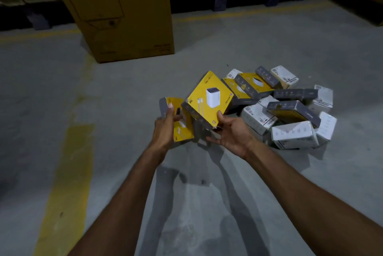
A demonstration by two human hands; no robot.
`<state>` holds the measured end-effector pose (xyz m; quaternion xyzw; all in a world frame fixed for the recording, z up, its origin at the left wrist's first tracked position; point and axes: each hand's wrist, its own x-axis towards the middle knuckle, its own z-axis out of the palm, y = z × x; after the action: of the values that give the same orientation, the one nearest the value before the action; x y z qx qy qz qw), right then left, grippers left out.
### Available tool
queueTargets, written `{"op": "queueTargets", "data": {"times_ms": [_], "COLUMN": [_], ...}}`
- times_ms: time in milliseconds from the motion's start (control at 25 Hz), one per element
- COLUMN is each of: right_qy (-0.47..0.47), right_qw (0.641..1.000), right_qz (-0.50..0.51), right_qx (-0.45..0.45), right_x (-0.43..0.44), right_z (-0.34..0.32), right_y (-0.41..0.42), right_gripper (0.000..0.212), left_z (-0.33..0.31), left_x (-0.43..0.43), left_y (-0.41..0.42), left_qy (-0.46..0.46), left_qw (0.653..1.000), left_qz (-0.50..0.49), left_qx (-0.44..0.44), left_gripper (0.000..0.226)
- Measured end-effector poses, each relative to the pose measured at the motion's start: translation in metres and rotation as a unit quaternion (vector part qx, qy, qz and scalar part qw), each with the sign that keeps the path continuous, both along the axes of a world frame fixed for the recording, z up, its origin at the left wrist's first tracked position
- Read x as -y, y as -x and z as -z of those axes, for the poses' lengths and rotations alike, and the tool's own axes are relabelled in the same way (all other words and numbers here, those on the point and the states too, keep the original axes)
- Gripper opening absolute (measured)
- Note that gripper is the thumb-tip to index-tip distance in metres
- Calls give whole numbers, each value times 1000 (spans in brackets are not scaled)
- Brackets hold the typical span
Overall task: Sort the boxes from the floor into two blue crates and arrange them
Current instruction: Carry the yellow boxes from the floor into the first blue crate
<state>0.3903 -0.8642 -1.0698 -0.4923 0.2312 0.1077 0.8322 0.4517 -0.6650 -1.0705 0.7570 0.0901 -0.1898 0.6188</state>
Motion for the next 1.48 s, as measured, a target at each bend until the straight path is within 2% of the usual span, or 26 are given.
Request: {"op": "queueTargets", "data": {"times_ms": [80, 160, 240, 360, 400, 480, 520, 600, 680, 760, 840, 880, 920, 1000, 1120, 1200, 1280, 1320, 1400, 1480], "right_qy": [18, 42, 68, 116, 141, 208, 230, 204, 172, 159, 165, 152, 116, 55, 20, -41, -43, -39, -31, -14], "right_qw": [999, 997, 993, 987, 984, 975, 972, 977, 969, 940, 923, 921, 928, 948, 939, 940, 936, 937, 946, 947], "right_qz": [-30, -56, -82, -95, -89, -65, -38, 51, 179, 296, 327, 326, 321, 287, 318, 313, 309, 301, 269, 246], "right_qx": [16, 33, 49, 57, 57, 52, 44, 21, -14, -62, -120, -147, -151, -125, -132, -131, -165, -171, -178, -207], "right_x": [-4, -5, -4, -2, -3, -3, -4, -4, 2, 18, 44, 49, 49, 49, 37, 43, 38, 36, 29, 33], "right_z": [-5, -5, -8, -8, -9, -10, -13, -19, -19, 2, 57, 70, 73, 75, 42, 47, 31, 22, -4, -8], "right_y": [-4, -9, -13, -17, -18, -23, -24, -27, -35, -51, -81, -88, -94, -102, -107, -119, -117, -113, -94, -88], "right_gripper": [20, 19, 24, 35, 34, 24, 17, 9, 26, 51, 109, 130, 133, 106, 67, 61, 68, 64, 38, 29], "left_z": [-19, -39, -51, -46, -43, -39, -36, -35, -31, -23, -20, -20, -20, -18, -15, -12, -9, -9, -7, -8], "left_x": [3, 6, 9, 12, 15, 23, 29, 39, 43, 43, 40, 37, 35, 31, 29, 30, 30, 30, 29, 26], "left_y": [-6, -8, -7, -5, -3, 1, 2, 9, 14, 17, 18, 19, 20, 20, 20, 20, 20, 20, 21, 20], "left_qy": [-4, -23, -38, 4, -11, -140, -212, -319, -380, -405, -410, -412, -415, -418, -416, -417, -414, -412, -409, -404], "left_qw": [1000, 999, 997, 992, 989, 964, 937, 876, 836, 813, 808, 809, 811, 814, 821, 821, 825, 828, 832, 834], "left_qz": [-2, 25, 55, 75, 72, 63, 64, 64, 42, 15, -9, -20, -26, -31, -34, -30, -31, -34, -36, -37], "left_qx": [9, 23, 43, 100, 129, 219, 269, 354, 394, 419, 424, 418, 412, 401, 389, 387, 383, 378, 374, 375], "left_gripper": [98, 99, 80, 42, 41, 51, 53, 52, 45, 40, 39, 39, 39, 41, 46, 46, 45, 45, 45, 46]}}
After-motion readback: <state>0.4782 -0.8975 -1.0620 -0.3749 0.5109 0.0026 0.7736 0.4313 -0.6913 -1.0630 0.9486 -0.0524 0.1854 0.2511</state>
